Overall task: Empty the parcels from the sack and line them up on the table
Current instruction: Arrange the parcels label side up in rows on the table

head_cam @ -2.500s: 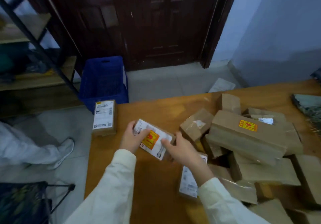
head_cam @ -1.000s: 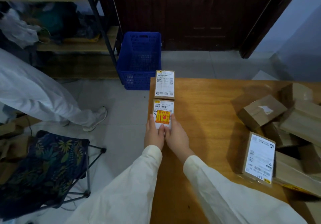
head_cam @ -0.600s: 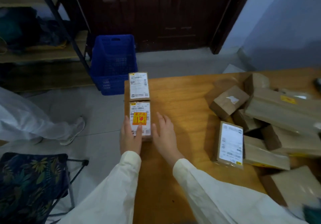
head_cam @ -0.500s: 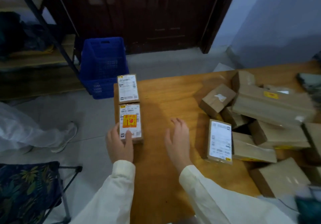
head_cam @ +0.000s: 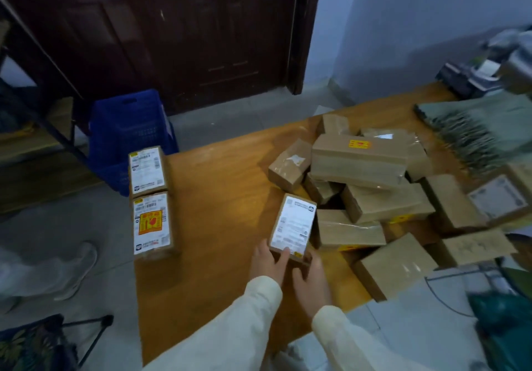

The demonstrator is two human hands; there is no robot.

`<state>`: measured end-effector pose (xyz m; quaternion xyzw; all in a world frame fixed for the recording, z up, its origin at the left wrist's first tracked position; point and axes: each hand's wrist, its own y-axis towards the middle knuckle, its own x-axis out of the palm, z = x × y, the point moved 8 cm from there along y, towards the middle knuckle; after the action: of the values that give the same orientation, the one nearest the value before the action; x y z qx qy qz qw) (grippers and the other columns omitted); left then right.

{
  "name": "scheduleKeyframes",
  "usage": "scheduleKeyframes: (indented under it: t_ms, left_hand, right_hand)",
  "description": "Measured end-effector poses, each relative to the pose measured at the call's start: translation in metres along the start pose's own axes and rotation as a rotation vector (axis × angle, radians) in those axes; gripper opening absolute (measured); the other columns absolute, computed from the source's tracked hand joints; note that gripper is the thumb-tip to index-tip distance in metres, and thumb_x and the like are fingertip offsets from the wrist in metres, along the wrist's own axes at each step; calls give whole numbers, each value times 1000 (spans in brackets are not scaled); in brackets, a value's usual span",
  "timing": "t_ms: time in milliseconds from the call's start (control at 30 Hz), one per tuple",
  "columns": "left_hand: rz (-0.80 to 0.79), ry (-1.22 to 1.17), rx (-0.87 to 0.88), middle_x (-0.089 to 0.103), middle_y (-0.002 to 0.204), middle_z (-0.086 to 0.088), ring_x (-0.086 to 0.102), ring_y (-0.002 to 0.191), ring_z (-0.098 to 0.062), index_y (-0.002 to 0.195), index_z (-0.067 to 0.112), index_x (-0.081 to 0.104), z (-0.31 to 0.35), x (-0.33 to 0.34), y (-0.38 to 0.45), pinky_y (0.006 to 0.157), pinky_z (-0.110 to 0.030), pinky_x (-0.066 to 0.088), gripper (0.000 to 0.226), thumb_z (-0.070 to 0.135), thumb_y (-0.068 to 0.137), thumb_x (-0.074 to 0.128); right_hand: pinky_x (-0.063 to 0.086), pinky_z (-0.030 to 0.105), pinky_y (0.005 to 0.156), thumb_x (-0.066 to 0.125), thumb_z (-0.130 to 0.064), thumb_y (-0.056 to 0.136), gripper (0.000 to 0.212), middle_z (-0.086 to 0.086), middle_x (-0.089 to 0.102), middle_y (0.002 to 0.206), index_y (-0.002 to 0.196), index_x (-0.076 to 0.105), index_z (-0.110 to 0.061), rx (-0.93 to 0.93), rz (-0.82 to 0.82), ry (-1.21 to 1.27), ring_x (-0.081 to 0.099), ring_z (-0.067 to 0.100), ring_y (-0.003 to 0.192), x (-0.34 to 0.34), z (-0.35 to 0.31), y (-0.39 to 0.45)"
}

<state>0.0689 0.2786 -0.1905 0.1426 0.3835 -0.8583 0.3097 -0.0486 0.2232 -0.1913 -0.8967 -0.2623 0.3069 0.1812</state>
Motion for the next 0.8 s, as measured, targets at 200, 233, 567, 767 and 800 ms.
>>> scheduleKeyframes:
  t_ms: [200,233,567,767,800]
  left_hand:
    - [236,-189,-81,13,155,-7,31,137,-30,147,13,17,-32,-46,-15,112,-41,28,68,30,92,53]
    - [307,-238,-86,8,156,-6,28,138,-30,148,14,13,-38,-59,-18,113,-41,27,72,27,91,55]
    - [12,-750,-499,45,133,-19,51,115,-36,140,7,30,-51,33,-67,97,-43,44,55,30,94,50]
    - [277,-821,-412,44,140,-13,51,120,-33,147,18,6,-53,21,-48,102,-46,42,91,48,79,58]
    - [325,-819,-396,43,140,-13,52,119,-33,147,17,8,-59,13,-54,102,-45,44,89,42,80,60]
  right_hand:
    - [45,27,97,46,-25,85,44,-4,59,124,129,44,-26,-209,-495,-216,57,13,111,57,0,-58]
    - [46,25,92,41,-32,82,39,-4,64,116,118,55,-27,-318,-497,-269,59,12,104,57,-8,-67]
    - [16,43,116,44,-41,91,63,2,26,154,147,24,-18,-771,-381,-1038,14,20,145,38,-109,63]
    - [32,42,100,43,-49,91,54,2,48,131,137,37,-22,-799,-375,-1073,46,22,119,38,-76,19]
    - [35,39,100,45,-45,91,57,2,45,133,142,32,-22,-732,-421,-915,45,21,119,38,-66,8]
